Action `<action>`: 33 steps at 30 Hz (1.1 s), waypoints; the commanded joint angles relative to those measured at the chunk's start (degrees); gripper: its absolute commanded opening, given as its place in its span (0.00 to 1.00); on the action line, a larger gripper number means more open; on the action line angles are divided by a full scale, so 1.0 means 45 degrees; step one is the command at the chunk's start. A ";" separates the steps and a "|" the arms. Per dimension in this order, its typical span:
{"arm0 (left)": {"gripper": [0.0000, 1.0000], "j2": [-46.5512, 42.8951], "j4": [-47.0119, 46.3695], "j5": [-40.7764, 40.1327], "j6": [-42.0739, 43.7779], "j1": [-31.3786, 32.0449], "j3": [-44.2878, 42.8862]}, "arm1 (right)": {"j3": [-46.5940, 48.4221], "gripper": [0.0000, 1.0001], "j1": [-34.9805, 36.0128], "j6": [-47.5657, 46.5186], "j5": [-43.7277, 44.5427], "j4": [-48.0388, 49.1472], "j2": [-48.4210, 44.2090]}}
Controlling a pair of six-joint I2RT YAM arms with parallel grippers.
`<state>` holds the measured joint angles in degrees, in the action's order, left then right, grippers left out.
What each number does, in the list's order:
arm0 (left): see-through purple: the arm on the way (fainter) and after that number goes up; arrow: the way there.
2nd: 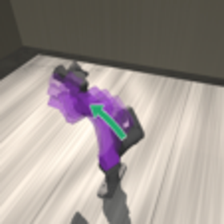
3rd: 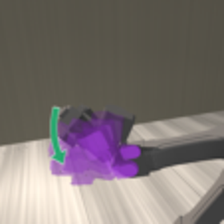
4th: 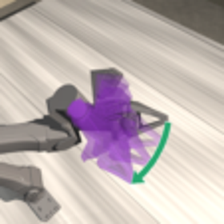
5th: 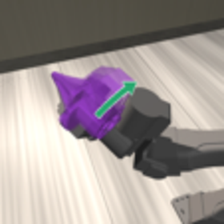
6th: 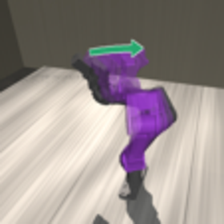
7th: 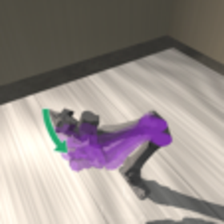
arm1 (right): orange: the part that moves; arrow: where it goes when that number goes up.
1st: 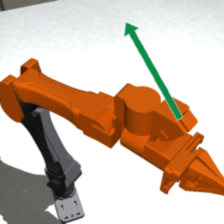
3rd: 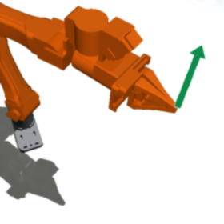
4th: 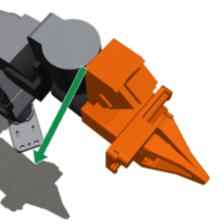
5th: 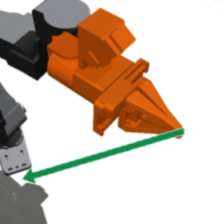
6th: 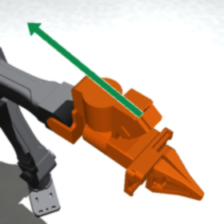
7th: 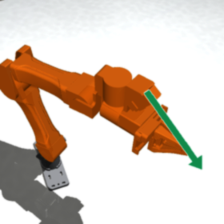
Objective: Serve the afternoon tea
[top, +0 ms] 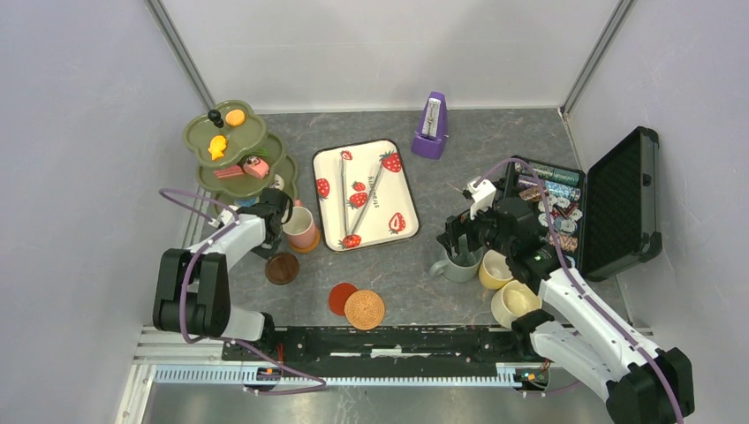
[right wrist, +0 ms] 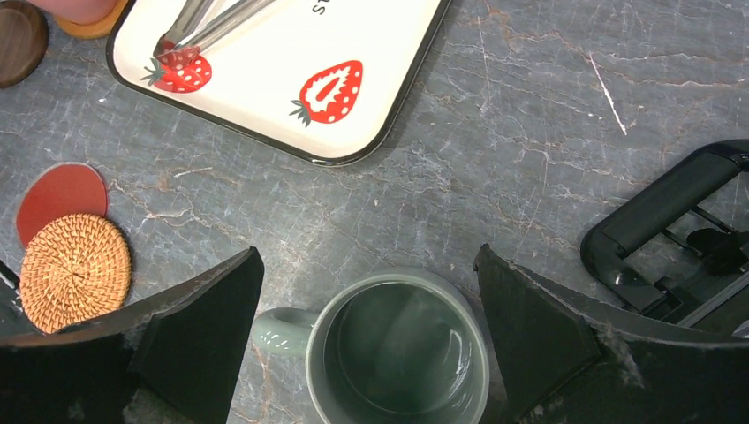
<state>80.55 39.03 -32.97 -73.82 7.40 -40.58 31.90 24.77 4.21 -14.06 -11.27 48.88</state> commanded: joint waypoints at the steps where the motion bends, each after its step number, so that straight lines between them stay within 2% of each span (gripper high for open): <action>1: 0.20 0.0218 -0.0618 -0.0385 0.0780 -0.0311 -0.0652 | 0.0460 0.98 0.0081 -0.0089 0.0328 0.0147 0.0145; 7: 0.23 -0.0665 0.0075 0.0643 0.1242 -0.0313 -0.0681 | 0.0414 0.98 0.0085 -0.0111 0.0525 0.0196 0.0289; 9: 0.27 -0.1301 0.0436 0.1105 0.1228 -0.0316 -0.0333 | 0.0412 0.98 0.0080 -0.0132 0.0558 0.0217 0.0353; 13: 0.44 -0.2665 0.1170 0.1858 0.1303 -0.0316 0.0488 | 0.0363 0.98 0.0071 -0.0143 0.0557 0.0260 0.0377; 21: 0.56 -0.4897 0.2455 0.3674 0.0694 -0.0287 0.1296 | 0.0178 0.98 0.0080 -0.0081 0.0446 0.0277 0.0061; 24: 0.63 -0.5145 0.2549 0.4486 0.0180 -0.0207 0.1556 | 0.0100 0.98 0.0080 -0.0061 0.0454 0.0248 -0.0109; 28: 0.71 -0.5136 0.3133 0.4632 -0.0367 0.0006 0.1674 | 0.0093 0.98 0.0082 -0.0058 0.0484 0.0180 -0.0250; 33: 0.71 -0.5277 0.2582 0.4984 -0.0904 0.0097 0.2368 | -0.0026 0.98 0.0082 -0.0056 0.0529 0.0228 -0.0358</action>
<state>57.67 51.27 -12.80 -73.56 7.51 -32.32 31.90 24.93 4.19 -12.38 -11.42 48.27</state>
